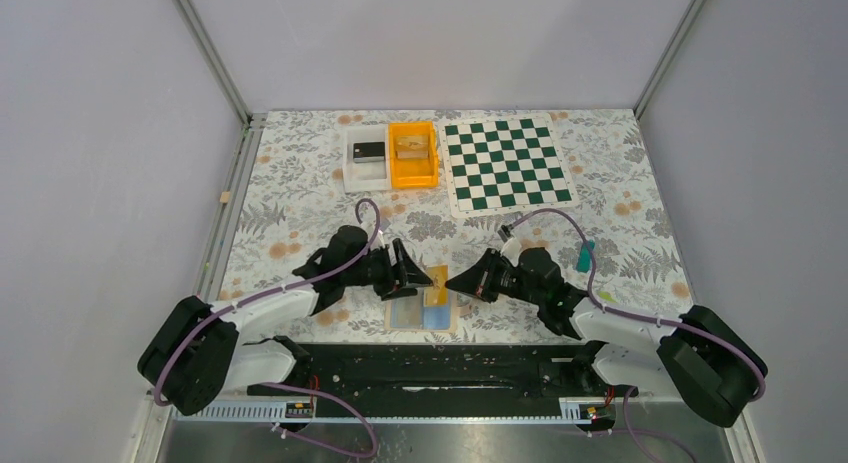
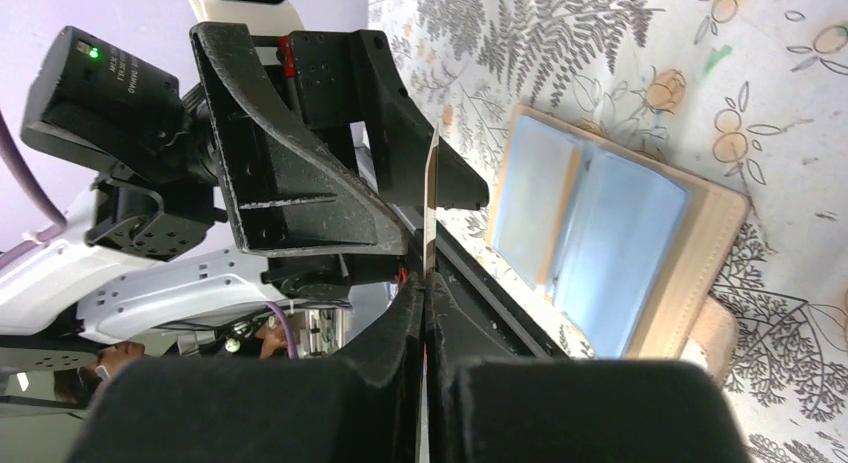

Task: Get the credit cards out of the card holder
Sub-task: Remove the credit card from the card holder, then place the credit card in the storage box.

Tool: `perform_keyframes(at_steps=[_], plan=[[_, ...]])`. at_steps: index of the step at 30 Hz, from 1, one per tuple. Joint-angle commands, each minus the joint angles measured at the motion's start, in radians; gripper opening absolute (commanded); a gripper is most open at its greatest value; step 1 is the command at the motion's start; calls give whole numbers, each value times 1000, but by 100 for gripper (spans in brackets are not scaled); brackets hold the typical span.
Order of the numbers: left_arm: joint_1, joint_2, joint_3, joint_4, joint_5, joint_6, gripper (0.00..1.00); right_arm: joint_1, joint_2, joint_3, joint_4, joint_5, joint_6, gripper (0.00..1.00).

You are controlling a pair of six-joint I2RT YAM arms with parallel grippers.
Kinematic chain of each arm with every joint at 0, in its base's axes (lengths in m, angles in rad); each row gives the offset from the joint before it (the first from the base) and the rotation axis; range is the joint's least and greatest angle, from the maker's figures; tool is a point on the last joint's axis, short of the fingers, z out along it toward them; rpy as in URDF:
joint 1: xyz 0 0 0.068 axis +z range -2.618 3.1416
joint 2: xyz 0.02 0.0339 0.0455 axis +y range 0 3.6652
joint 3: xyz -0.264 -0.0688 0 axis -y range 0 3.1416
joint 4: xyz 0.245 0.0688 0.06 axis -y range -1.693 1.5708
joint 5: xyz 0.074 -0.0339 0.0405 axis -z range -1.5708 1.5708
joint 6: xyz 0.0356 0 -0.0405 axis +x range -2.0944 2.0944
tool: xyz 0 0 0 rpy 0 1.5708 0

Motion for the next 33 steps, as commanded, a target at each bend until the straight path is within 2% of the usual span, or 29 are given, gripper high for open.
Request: perform_keyframes(at_steps=[1,4,6,9,11,14,15,23,27,33], plan=[[-17,-46,-4,167,53,-34,65,-6,-50,9,35,28,24,0],[-33,-46,-9,245,76,-70,62,-5,-50,10,51,21,37,0],[-36,-49,-18,280,84,-98,55,-5,-48,10,59,17,44,0],[-35,-72,-25,288,76,-115,36,-5,-47,9,61,6,32,0],[-35,-89,-21,260,69,-111,19,-5,-52,19,37,-11,-4,0],[-34,-112,-5,219,64,-95,2,-7,-94,40,-62,-1,-96,10],[-34,-119,1,203,65,-89,0,-7,-112,50,-100,2,-134,13],[-34,-152,25,146,99,-28,0,-49,-245,208,-465,-41,-433,34],[-34,-128,36,133,143,4,0,-83,-236,310,-596,-152,-564,45],[-35,-119,74,56,262,87,0,-139,-138,400,-649,-405,-623,48]])
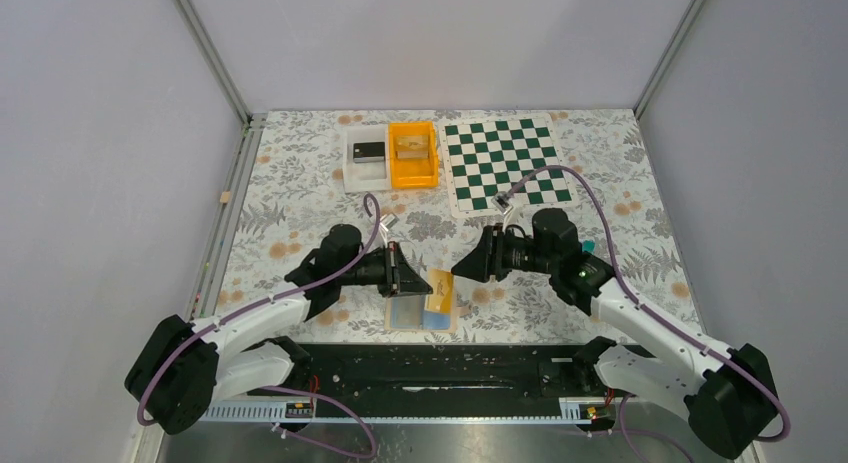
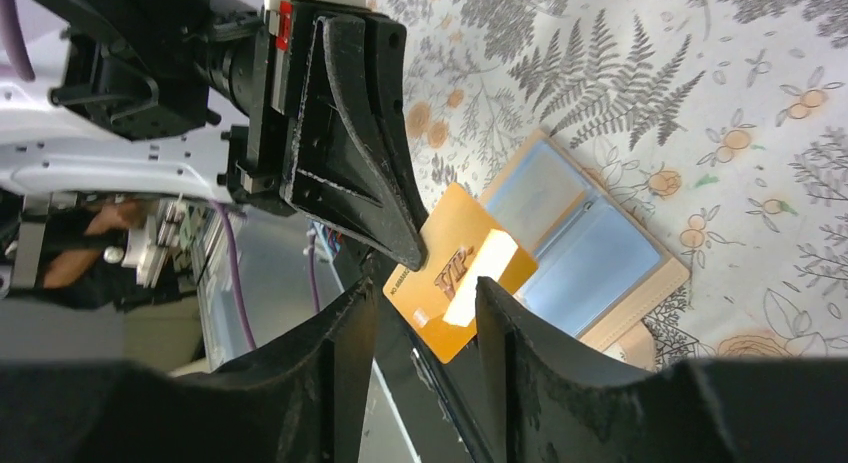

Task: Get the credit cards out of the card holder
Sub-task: Place the credit card in the storage box.

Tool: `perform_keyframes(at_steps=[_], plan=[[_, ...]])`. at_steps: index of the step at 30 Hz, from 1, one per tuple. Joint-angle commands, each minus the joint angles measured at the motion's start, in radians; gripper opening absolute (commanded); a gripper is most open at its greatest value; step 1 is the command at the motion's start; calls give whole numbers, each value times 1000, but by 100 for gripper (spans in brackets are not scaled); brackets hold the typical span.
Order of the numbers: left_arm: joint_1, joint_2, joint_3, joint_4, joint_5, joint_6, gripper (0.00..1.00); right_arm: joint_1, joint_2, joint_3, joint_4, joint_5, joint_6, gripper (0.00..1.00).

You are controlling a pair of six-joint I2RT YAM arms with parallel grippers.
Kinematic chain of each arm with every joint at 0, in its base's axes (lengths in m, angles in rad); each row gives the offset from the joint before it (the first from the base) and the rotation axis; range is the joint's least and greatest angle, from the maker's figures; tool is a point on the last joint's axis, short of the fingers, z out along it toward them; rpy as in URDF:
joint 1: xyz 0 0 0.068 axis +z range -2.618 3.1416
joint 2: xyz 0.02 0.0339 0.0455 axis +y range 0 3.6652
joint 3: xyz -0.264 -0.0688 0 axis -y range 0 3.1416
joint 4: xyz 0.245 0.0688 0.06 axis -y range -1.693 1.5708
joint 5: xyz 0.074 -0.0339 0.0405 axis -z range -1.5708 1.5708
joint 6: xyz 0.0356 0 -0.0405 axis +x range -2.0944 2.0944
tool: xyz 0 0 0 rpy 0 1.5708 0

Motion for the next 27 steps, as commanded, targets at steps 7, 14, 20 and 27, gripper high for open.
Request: perform_keyframes(at_steps=[7,14,20,27], plan=[[-10,-6,98,-87,227,142,0,-32,204,145,-93,-414,-132,55],[-21,0,120,-131,231,175,0,-31,271,163,-46,-478,-134,56],[-23,9,135,-160,234,199,0,-32,286,155,-61,-455,-157,58],[-23,13,149,-173,238,214,0,-32,312,146,-69,-447,-168,61]])
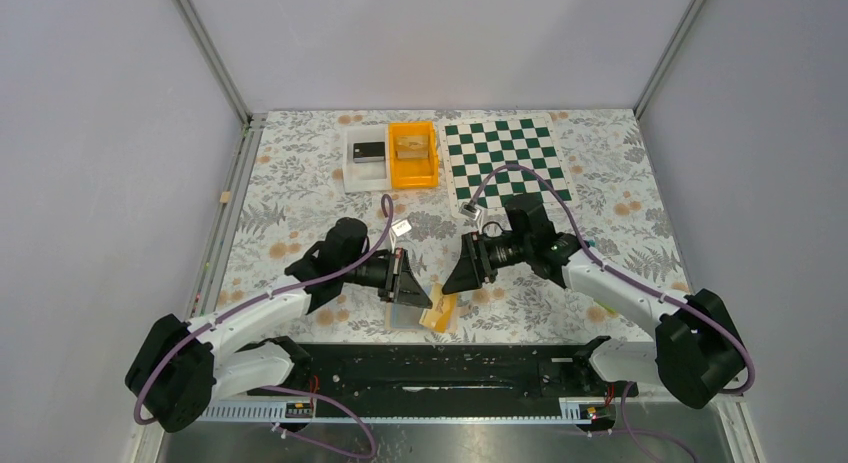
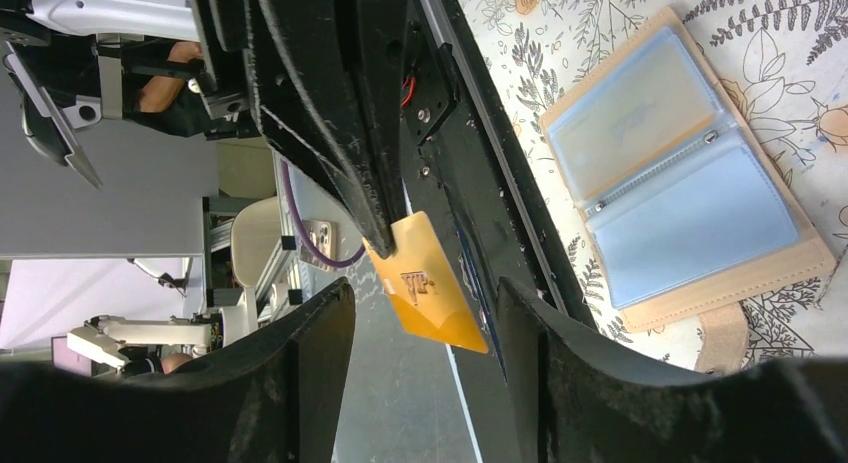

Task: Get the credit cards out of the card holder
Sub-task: Place the credit card in the storage box.

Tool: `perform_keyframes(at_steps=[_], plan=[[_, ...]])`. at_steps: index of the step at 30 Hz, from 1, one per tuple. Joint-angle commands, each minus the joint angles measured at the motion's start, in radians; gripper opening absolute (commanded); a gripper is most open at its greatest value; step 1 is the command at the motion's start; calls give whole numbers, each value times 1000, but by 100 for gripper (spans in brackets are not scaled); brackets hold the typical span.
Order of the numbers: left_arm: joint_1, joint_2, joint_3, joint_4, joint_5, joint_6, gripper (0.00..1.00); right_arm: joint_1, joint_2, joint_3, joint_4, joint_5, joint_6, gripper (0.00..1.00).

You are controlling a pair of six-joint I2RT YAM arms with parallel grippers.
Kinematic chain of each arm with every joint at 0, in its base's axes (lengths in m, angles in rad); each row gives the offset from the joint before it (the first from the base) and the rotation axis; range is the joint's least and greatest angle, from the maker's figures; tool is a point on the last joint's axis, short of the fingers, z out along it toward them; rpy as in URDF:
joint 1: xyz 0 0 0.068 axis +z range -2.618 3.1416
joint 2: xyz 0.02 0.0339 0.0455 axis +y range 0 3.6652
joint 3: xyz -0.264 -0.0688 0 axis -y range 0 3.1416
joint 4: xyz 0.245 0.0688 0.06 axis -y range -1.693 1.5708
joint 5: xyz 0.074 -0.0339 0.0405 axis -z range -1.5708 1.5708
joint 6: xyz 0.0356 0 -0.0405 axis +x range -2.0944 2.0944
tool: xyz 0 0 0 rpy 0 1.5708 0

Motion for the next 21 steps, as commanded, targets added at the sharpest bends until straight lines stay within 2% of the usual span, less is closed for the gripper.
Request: perform_keyframes(at_steps=[1,4,7,10,12,16,21], plan=[[-4,4,56,12,30,37,0,-2,13,21,17,-18,-21,62],[-3,4,55,1,27,45,0,-2,15,24,18,-28,-18,60],[-4,6,57,-9,23,51,0,-2,22,14,48,-57,2,46],[-4,8,64,-13,21,53,0,-2,34,-34,181,-119,81,37],[-3,13,73,-20,17,57,0,-2,42,-61,231,-129,118,38],[-4,30,94,-24,28,63,0,6,44,-66,179,-114,82,43],[-4,39,107,-25,29,67,0,15,34,-61,163,-124,66,38]])
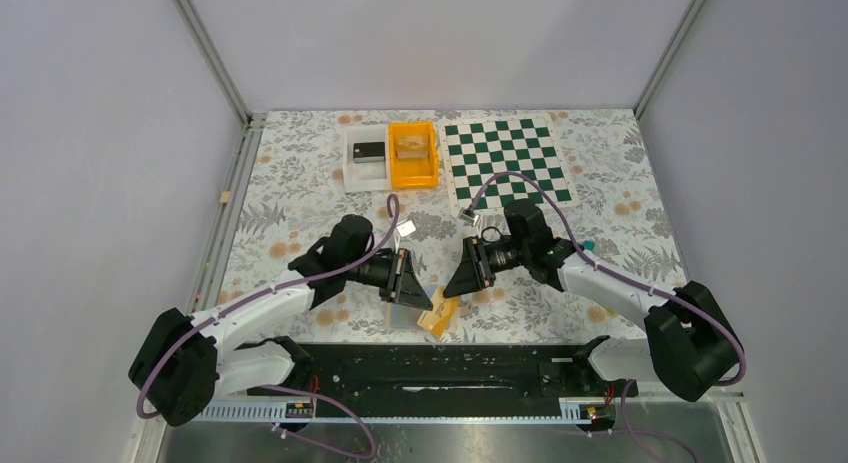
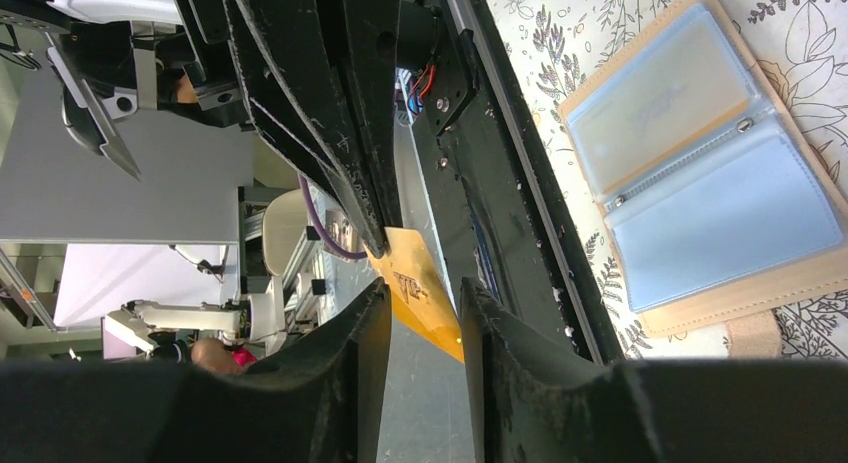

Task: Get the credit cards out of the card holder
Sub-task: Place the credit card in the storage box.

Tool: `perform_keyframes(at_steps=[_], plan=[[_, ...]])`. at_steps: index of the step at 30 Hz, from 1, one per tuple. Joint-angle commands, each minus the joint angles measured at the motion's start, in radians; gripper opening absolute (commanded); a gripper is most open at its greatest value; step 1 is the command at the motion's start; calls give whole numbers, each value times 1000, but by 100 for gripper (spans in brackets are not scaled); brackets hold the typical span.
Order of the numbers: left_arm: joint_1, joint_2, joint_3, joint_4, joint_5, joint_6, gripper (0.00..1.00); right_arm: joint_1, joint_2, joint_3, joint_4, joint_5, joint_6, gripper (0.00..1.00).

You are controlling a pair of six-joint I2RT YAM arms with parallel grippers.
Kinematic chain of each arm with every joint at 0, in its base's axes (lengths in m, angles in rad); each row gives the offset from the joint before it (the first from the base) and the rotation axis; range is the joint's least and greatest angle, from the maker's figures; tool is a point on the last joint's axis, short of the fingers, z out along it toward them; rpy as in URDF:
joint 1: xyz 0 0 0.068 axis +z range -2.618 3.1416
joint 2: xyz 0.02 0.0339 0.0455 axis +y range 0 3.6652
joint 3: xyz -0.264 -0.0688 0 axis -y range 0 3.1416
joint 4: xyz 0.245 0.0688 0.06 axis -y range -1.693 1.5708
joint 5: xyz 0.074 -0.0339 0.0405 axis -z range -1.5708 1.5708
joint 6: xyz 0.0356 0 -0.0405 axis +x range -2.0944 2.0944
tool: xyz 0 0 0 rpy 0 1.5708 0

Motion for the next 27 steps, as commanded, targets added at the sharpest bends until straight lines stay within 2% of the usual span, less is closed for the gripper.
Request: perform_keyframes(at_steps=[1,8,11,13,16,17,20,23,27], plan=[[1,7,62,44,12,24,0,17,-13,5,37,-62,4,38],[-1,5,71,44,28,29,0,19,0,-4,75,-69,23,43],[0,2,70,44,35,30,0,19,1,-4,76,-66,21,42],[-1,3,71,44,33,34,0,19,-2,-2,77,-64,22,31],[-1,11,83,4,11,41,0,19,-18,-2,90,-55,35,2],[1,10,89,-14,-7,43,6,18,-22,-1,97,-45,54,0],[19,-12,114,-82,-88,58,39,17,-53,-2,159,28,138,0],[75,-59,99,-55,-126,21,50,15,-114,-6,214,130,237,0],[157,-120,25,104,-118,-101,52,15,-188,9,235,291,309,0]])
